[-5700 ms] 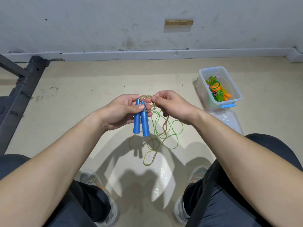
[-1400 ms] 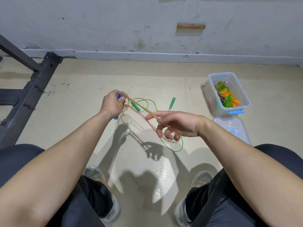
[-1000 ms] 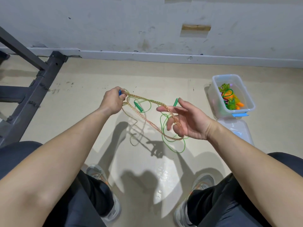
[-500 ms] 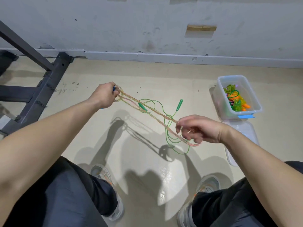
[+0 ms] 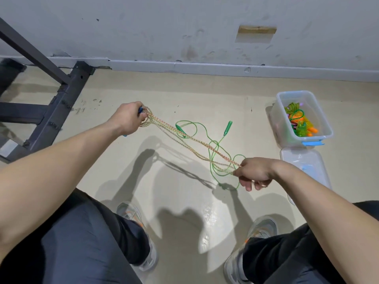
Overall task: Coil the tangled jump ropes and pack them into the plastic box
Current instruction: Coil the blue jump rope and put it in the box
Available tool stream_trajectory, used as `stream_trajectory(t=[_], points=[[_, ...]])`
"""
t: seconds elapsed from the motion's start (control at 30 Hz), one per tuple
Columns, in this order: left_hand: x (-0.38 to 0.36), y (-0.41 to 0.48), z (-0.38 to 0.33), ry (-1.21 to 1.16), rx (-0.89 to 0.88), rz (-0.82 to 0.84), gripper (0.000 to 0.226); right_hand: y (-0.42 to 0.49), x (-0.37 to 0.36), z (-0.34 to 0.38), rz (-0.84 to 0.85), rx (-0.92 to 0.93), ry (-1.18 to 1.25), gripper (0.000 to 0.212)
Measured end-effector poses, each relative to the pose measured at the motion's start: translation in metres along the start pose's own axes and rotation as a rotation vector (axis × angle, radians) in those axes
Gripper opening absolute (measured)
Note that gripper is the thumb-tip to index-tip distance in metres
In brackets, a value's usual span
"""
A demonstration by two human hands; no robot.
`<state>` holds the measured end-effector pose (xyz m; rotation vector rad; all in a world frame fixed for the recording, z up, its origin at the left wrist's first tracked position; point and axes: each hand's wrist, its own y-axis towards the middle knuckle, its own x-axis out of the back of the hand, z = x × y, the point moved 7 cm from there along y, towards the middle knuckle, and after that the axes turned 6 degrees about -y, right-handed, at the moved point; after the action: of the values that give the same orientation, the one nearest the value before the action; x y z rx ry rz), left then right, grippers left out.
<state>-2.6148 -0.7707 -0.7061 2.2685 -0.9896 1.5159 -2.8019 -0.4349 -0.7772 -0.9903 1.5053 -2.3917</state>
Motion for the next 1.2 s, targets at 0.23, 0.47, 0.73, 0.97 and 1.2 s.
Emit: stream_trajectory(t=[0.23, 0.47, 0.73, 0.97, 1.2], points=[[0.000, 0.000, 0.003, -0.002, 0.028, -0.043, 0.018, 0.000, 0.004, -0.009, -0.037, -0.105, -0.105, 0.032], [0.001, -0.006, -0.006, -0.103, 0.035, -0.087, 0.012, -0.003, 0.002, -0.013, -0.058, -0.194, -0.156, 0.030], [-0.001, -0.011, -0.020, -0.237, 0.028, -0.109, 0.012, 0.009, -0.007, -0.014, -0.031, -0.175, -0.188, 0.051], [-0.024, -0.033, -0.070, -0.601, -0.068, 0.087, 0.016, 0.016, 0.003, 0.031, -0.268, 0.105, -0.339, 0.090], [-0.056, -0.073, -0.128, -0.812, -0.149, 0.280, 0.013, -0.026, 0.044, 0.101, -0.496, 0.623, 0.552, 0.061]])
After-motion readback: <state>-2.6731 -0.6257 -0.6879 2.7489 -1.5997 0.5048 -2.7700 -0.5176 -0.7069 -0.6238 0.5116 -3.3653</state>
